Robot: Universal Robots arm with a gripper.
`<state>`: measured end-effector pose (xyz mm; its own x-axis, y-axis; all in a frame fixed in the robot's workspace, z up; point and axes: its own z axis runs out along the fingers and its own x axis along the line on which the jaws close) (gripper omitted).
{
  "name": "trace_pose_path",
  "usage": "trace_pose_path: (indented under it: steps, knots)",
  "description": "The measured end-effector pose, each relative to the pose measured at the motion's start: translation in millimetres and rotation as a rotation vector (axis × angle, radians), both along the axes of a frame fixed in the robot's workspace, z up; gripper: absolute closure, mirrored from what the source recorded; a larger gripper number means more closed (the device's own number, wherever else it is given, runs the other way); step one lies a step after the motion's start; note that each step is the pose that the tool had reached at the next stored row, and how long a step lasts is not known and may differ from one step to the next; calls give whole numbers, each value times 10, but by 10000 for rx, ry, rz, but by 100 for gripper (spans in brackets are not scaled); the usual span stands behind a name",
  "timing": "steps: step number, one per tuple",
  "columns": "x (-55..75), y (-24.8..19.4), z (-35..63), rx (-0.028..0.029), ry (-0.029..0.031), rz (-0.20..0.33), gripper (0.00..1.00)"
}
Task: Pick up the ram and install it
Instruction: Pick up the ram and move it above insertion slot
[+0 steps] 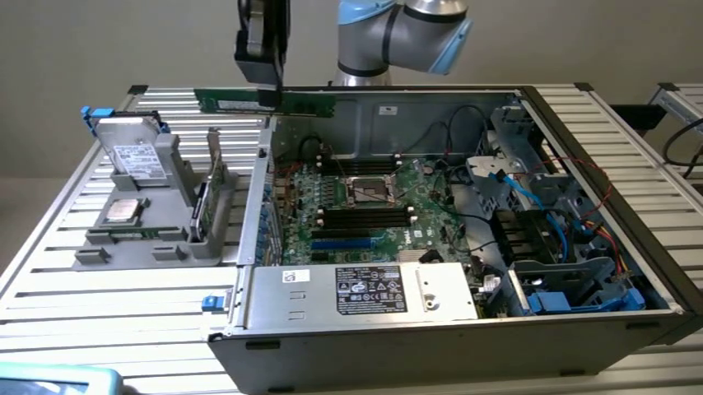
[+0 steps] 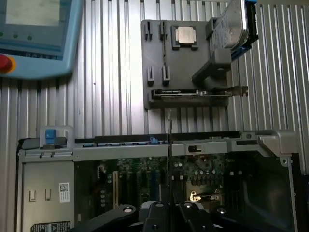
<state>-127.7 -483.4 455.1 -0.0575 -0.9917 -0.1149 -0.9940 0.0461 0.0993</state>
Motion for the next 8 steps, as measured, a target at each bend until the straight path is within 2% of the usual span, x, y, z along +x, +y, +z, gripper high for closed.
trace_pose_path:
  steps: [5, 8]
  knots:
    - [207, -2, -17, 11, 0, 2, 86]
    - [287, -2, -34, 11, 0, 41, 86]
